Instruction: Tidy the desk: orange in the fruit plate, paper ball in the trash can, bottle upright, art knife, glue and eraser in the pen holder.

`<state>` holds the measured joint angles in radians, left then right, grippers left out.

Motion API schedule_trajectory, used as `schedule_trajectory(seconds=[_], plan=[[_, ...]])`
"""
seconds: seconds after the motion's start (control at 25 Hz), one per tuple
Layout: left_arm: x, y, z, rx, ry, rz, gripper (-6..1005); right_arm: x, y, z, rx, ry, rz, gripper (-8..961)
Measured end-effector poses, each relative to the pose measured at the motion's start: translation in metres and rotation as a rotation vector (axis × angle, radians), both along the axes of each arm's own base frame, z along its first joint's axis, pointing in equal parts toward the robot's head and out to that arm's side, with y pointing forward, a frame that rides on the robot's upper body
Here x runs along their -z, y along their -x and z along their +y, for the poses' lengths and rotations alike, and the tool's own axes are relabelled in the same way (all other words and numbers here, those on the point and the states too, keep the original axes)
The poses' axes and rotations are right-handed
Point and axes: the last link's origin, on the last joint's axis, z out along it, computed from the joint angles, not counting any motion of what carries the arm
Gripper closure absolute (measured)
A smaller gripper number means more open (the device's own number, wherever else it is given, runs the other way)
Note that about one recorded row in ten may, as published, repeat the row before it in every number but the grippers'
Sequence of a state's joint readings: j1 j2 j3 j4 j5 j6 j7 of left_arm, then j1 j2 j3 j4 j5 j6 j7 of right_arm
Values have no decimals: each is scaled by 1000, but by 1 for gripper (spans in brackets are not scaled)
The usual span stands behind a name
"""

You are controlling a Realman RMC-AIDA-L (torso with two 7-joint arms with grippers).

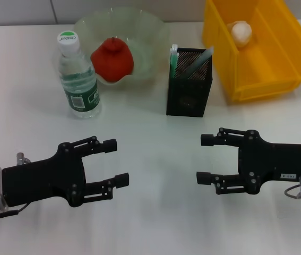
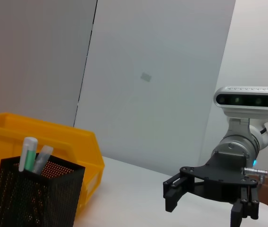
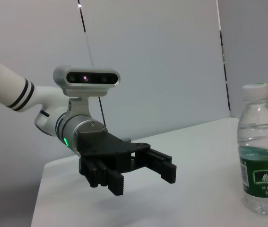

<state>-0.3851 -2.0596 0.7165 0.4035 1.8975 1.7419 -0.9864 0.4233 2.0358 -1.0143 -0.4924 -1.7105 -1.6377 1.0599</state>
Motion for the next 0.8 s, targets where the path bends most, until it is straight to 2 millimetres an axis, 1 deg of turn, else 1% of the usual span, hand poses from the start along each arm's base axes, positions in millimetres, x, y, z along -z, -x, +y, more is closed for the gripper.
schedule_trajectory(seconds=[0.56, 0.8], plan=[[-1, 0, 1, -2, -7, -3, 216, 1, 0, 2, 6, -8, -4, 133], [-1, 0, 1, -4, -9, -2, 216, 2, 1, 5, 8, -14, -10, 133]])
